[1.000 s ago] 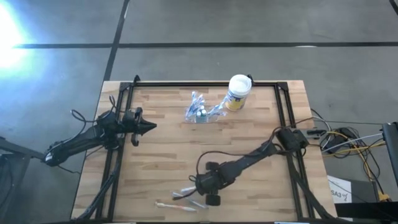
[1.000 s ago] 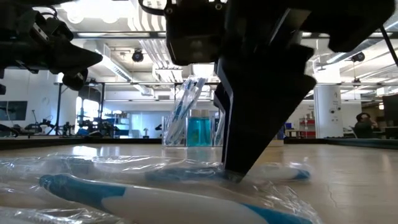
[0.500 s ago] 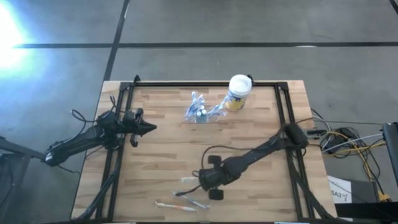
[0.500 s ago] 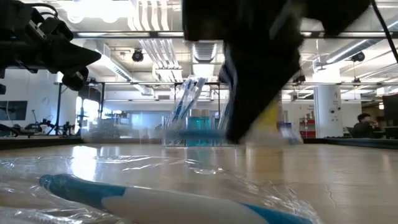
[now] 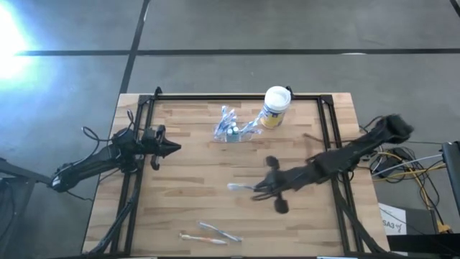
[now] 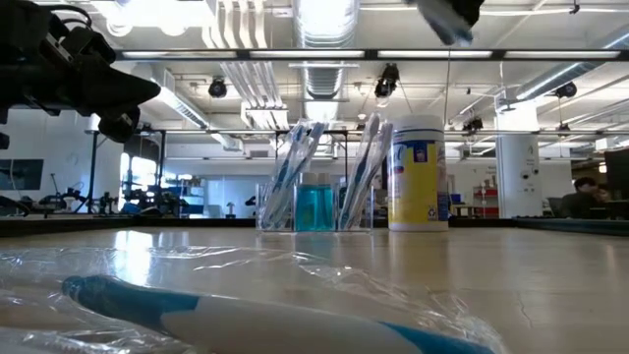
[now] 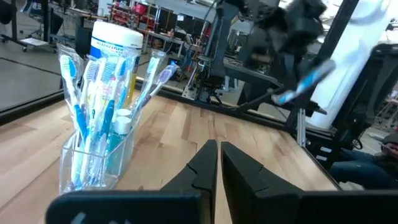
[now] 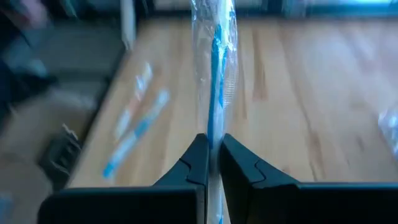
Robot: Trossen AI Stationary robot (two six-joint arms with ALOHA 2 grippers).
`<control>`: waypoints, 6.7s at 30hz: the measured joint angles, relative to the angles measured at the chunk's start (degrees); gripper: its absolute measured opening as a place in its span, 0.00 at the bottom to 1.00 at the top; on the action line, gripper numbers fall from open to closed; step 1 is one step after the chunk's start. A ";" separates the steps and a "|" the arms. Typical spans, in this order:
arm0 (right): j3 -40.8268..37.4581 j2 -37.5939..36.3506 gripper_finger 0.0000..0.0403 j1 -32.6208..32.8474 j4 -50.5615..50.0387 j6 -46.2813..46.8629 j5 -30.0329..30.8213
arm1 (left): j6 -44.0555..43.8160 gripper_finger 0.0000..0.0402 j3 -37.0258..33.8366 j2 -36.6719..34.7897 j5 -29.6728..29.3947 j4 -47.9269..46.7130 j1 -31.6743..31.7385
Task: Pick & Place toothbrushing station
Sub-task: Put the blue toothbrush into the right section of the transparent organizer
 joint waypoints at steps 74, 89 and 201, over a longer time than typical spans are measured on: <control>-48.01 -22.76 0.07 -10.25 73.98 -23.31 13.21 | 11.78 0.24 34.01 55.57 -7.31 28.64 -6.47; -41.76 -22.14 0.07 -11.21 64.12 -24.05 13.23 | 15.12 0.50 53.71 79.05 -7.14 33.77 -12.78; -54.02 -47.38 0.02 -7.67 56.46 -21.47 11.33 | 6.96 0.05 5.28 14.73 -25.63 4.26 -16.99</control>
